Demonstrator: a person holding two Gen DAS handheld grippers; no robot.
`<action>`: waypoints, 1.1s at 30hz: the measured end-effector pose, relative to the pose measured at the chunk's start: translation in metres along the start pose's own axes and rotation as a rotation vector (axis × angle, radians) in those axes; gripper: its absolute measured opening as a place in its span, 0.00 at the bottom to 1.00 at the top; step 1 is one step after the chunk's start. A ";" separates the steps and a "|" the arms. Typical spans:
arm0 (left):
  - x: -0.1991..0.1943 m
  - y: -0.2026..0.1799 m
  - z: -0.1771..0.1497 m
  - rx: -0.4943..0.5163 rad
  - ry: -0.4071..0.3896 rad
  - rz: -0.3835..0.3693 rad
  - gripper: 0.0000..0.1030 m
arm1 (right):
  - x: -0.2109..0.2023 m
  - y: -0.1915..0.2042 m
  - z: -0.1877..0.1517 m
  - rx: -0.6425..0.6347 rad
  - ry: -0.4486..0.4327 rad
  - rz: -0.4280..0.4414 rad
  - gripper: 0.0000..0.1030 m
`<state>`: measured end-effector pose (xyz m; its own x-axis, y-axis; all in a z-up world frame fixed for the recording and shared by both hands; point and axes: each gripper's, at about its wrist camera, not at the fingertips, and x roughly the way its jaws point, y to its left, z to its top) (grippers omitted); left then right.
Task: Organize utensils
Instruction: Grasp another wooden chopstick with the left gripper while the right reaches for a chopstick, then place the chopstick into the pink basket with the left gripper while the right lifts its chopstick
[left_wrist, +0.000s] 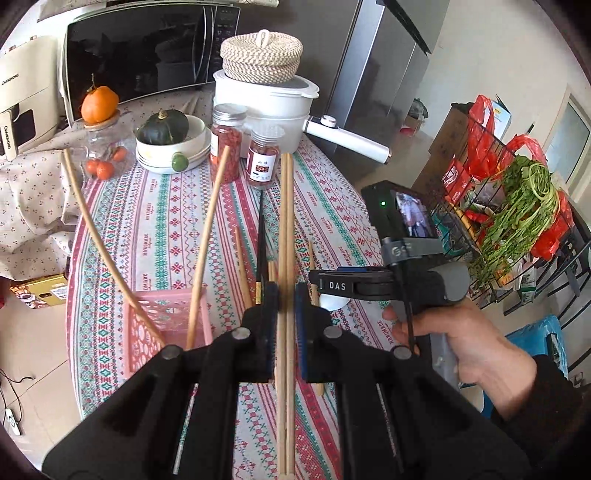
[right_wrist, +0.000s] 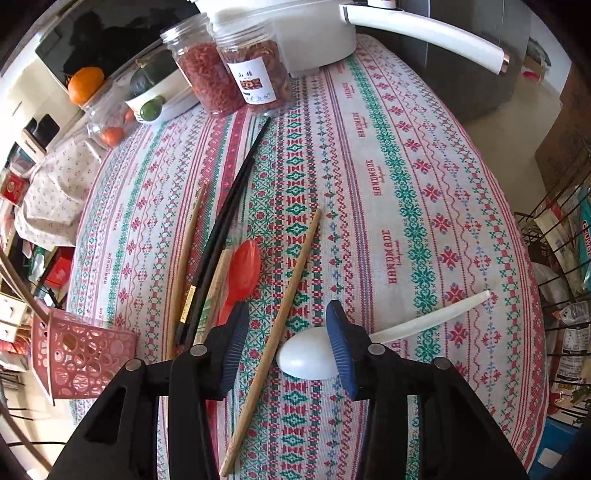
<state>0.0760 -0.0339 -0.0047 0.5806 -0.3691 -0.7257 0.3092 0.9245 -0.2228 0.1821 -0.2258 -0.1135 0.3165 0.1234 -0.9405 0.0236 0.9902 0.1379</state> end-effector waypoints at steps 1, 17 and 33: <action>-0.003 0.003 -0.001 -0.001 -0.004 0.002 0.10 | 0.005 0.002 0.001 -0.001 0.009 -0.021 0.36; -0.044 0.049 -0.006 -0.073 -0.183 0.043 0.10 | 0.013 0.013 0.003 -0.037 -0.028 -0.042 0.06; -0.040 0.056 -0.003 -0.051 -0.589 0.210 0.10 | -0.130 0.034 -0.026 -0.093 -0.474 0.123 0.06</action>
<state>0.0682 0.0325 0.0098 0.9471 -0.1557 -0.2805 0.1154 0.9811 -0.1552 0.1168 -0.2061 0.0049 0.7083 0.2176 -0.6715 -0.1191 0.9745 0.1902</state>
